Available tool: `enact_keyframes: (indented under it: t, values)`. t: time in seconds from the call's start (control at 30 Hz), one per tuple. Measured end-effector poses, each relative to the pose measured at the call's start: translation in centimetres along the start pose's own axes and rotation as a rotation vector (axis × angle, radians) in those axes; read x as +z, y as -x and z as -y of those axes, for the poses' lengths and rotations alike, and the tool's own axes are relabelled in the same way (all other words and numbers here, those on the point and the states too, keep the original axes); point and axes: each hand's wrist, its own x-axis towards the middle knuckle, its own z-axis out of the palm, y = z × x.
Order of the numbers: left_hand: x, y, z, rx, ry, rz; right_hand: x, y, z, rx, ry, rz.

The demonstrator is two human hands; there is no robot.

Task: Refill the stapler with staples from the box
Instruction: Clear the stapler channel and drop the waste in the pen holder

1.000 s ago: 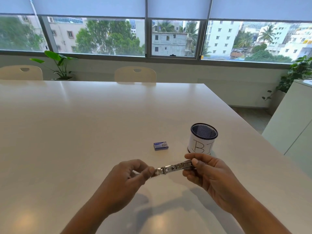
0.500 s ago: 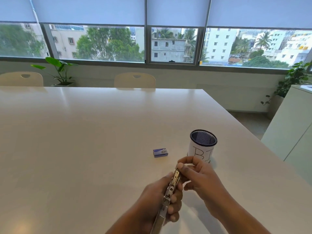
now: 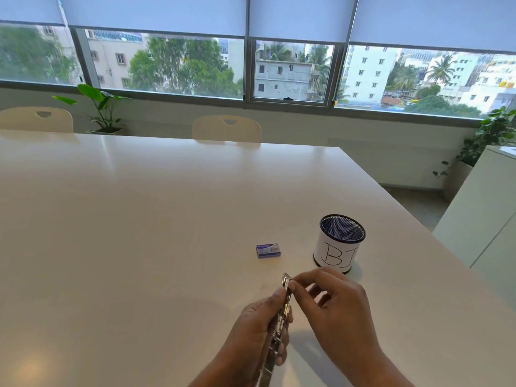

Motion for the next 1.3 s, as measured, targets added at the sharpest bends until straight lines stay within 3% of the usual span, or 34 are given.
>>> enact_keyframes:
  t: [0.1,0.23,0.87,1.1,1.3]
  values:
    - [-0.5,-0.1,0.1,-0.005,0.050,0.010,0.2,0.5,0.5,-0.067,0.062,0.018]
    - [-0.5,-0.3,0.3,-0.004,0.061,0.016,0.3,0.4,0.4,0.007,0.025,0.011]
    - [0.1,0.6,-0.1,-0.043,0.000,0.031,0.4,1.3,1.6,0.035,-0.003,0.079]
    - [0.2,0.5,0.0,-0.017,-0.040,-0.032,0.7,1.8,1.3,0.059,-0.010,0.133]
    - [-0.2,0.2,0.2,-0.034,-0.011,-0.085,0.5,2.0,1.5,0.058,-0.024,0.077]
